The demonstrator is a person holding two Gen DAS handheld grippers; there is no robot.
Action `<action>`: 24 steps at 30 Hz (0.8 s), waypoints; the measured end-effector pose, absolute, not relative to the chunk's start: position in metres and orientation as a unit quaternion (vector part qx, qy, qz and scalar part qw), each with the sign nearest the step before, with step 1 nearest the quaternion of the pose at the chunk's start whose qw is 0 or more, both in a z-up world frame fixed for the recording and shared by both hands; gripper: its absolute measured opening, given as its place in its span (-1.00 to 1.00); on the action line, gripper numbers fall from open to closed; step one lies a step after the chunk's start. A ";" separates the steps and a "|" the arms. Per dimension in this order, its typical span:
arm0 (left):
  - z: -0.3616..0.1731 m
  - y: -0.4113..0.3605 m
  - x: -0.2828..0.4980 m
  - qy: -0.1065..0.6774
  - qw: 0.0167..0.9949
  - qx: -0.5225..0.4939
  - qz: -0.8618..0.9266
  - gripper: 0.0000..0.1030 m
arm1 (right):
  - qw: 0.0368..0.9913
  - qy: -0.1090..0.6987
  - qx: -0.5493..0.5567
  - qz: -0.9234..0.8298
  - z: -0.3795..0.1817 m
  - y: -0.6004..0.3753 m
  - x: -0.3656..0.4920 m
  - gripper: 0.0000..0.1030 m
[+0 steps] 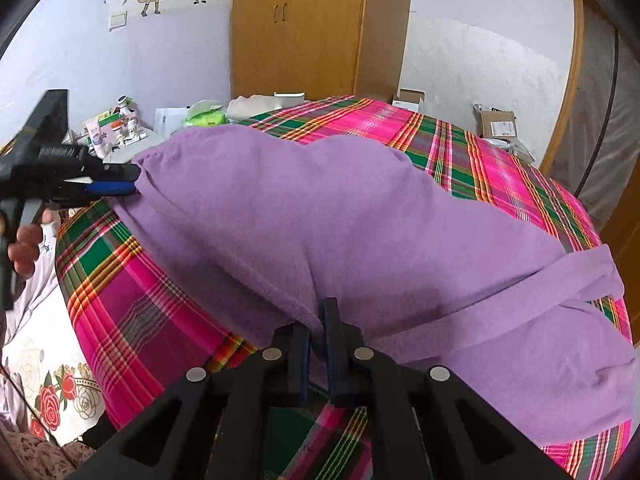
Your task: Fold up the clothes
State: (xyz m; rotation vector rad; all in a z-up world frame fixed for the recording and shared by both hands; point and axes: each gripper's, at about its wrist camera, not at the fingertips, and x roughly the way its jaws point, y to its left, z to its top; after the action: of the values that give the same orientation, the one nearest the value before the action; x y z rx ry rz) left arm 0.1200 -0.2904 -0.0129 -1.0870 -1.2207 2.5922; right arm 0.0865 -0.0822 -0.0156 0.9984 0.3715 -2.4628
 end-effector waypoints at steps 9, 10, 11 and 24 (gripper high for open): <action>-0.017 -0.305 0.102 -0.471 0.011 -0.344 0.812 -0.39 | 0.225 0.132 0.367 -0.893 -0.021 -0.080 0.085 -0.87; -0.019 -0.306 0.101 -0.482 0.007 -0.344 0.806 -0.39 | 0.224 0.131 0.366 -0.893 -0.021 -0.080 0.085 -0.87; -0.019 -0.306 0.100 -0.485 0.006 -0.342 0.805 -0.40 | 0.224 0.131 0.366 -0.894 -0.020 -0.080 0.085 -0.87; 0.012 -0.297 0.138 -0.469 -0.015 -0.290 0.834 -0.76 | 0.217 0.126 0.307 -0.918 0.014 -0.074 0.102 -0.87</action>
State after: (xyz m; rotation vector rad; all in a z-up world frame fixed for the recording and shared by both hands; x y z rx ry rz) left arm 0.1380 -0.2974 0.0125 -0.9204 -1.4890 2.6449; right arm 0.1018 -0.0742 0.0140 0.8515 0.3494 -2.5435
